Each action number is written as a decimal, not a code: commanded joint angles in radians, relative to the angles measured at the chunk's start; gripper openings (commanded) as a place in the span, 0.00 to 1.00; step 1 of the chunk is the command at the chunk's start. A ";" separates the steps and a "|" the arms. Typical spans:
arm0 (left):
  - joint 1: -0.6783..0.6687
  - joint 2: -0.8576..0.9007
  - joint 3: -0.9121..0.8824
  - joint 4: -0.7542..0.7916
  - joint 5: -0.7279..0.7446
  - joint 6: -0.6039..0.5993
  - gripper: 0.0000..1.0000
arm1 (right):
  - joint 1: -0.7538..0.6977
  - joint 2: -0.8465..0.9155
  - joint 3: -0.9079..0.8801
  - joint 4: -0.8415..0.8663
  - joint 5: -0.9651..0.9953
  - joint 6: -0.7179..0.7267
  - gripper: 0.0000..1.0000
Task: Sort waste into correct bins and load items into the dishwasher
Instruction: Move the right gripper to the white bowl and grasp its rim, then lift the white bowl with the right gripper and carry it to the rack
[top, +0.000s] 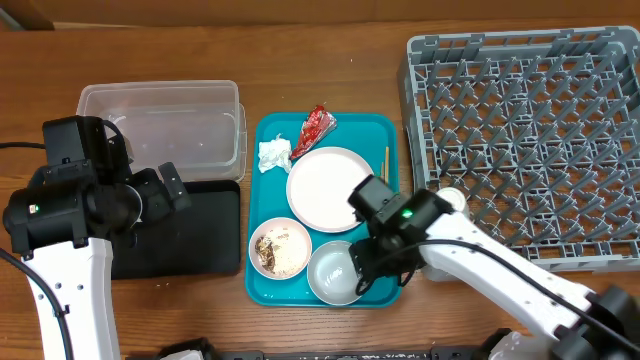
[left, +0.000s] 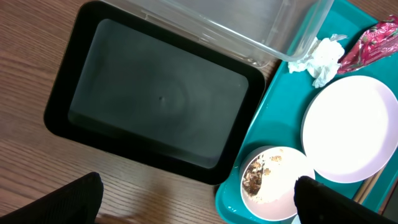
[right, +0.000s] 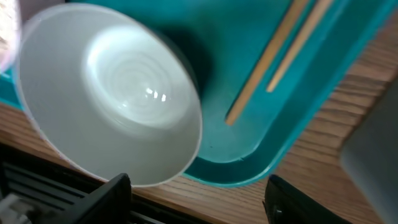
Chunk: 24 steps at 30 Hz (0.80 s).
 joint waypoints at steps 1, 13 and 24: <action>0.005 0.001 0.013 0.000 -0.011 -0.013 1.00 | 0.031 0.085 -0.006 0.008 0.012 -0.014 0.66; 0.005 0.001 0.013 0.000 -0.011 -0.014 1.00 | 0.036 0.131 0.016 0.023 0.021 -0.027 0.33; 0.005 0.001 0.013 0.000 -0.010 -0.014 1.00 | 0.023 0.131 0.056 0.029 0.073 -0.006 0.38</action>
